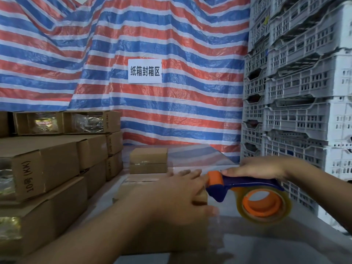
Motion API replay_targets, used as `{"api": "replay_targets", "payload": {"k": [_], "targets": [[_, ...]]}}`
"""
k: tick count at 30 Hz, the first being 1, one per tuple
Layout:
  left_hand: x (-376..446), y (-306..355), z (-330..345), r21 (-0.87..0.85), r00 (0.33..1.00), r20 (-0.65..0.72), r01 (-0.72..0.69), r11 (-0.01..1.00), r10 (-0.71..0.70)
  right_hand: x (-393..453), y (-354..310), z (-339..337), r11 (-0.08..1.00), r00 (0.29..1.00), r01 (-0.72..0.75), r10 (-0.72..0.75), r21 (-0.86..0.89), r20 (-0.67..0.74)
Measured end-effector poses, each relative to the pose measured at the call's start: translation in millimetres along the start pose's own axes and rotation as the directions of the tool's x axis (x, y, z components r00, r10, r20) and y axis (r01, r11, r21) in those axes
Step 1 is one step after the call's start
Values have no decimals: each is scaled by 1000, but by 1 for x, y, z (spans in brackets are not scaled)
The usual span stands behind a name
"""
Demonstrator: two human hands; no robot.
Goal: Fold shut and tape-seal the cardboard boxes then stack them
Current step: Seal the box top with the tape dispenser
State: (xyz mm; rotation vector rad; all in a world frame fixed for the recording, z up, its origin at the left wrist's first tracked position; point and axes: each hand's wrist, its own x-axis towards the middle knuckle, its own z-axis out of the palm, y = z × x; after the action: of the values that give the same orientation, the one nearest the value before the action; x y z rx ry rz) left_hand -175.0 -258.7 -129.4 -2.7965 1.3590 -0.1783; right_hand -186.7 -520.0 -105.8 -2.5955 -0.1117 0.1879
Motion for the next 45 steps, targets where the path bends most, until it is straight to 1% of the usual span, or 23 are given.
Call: {"api": "replay_targets", "payload": {"k": [5, 8, 11, 16, 18, 19, 20, 21, 23, 25, 27, 32, 35, 36, 37, 38, 39, 40, 41, 42, 43, 44, 45], "targets": [[1, -7, 8, 42, 1000, -1, 31, 999, -31, -17, 16, -8, 976, 993, 118, -116, 181, -26], [1, -5, 9, 40, 999, -6, 32, 999, -32, -21, 11, -8, 999, 998, 49, -49, 7, -37], [-1, -4, 9, 28, 999, -19, 31, 999, -30, -15, -14, -1, 959, 997, -8, -15, -283, -79], [0, 1, 7, 42, 999, -16, 52, 998, -51, -13, -62, 0, 699, 958, -236, 52, -675, -282], [-1, 1, 7, 39, 999, -21, 50, 998, -49, -11, -70, 6, 482, 952, -269, 1, -834, -306], [-2, 1, 7, 39, 999, -25, 49, 998, -48, -10, -69, 13, 336, 960, -257, -20, -906, -280], [-4, 1, 8, 43, 999, -26, 49, 998, -48, -9, -61, 21, 243, 969, -233, -24, -942, -246], [-5, 1, 9, 51, 999, -26, 47, 998, -46, -8, -48, 29, 241, 971, -224, -27, -944, -237], [-5, 0, 10, 61, 999, -34, 42, 997, -40, -12, -23, 41, 366, 937, -286, -87, -886, -339], [-5, 0, 10, 48, 998, -49, 40, 998, -37, -17, -4, 53, 488, 862, -349, -167, -800, -478], [-3, 0, 11, 43, 998, -59, 34, 999, -31, -19, 11, 72, 590, 809, -420, -101, -690, -579], [0, -5, 17, 39, 996, -83, 34, 999, -31, -24, 32, 109, 667, 748, -502, 16, -551, -663], [5, -9, 21, 24, 995, -97, 28, 999, -26, -29, 13, 105, 666, 755, -550, 139, -504, -640], [6, -11, 23, 14, 994, -104, 27, 1000, -26, -29, 3, 103, 694, 743, -533, 111, -484, -660], [8, -12, 25, 2, 994, -107, 32, 999, -31, -29, -6, 102, 780, 725, -449, 33, -436, -687], [10, -13, 26, -14, 993, -109, 39, 999, -40, -30, -19, 102, 903, 706, -286, -27, -321, -707], [10, -14, 28, -32, 993, -108, 50, 998, -53, -34, -36, 103, 989, 715, -72, -41, -132, -698], [11, -14, 28, -52, 992, -112, 57, 997, -62, -34, -54, 106, 990, 747, 102, -10, 100, -664], [11, -14, 28, -78, 990, -129, 54, 995, -64, -31, -72, 111, 930, 791, 176, 61, 321, -609], [11, -14, 29, -109, 986, -158, 37, 993, -54, -23, -87, 116, 852, 836, 175, 136, 494, -532], [10, -13, 28, -133, 981, -190, 17, 991, -43, -16, -91, 124, 774, 875, 185, 152, 606, -460], [10, -13, 27, -140, 977, -209, 5, 990, -34, -10, -88, 133, 710, 909, 224, 95, 667, -406], [10, -13, 26, -134, 978, -209, -2, 991, -26, -2, -89, 138, 679, 914, 249, 69, 690, -399]]}}
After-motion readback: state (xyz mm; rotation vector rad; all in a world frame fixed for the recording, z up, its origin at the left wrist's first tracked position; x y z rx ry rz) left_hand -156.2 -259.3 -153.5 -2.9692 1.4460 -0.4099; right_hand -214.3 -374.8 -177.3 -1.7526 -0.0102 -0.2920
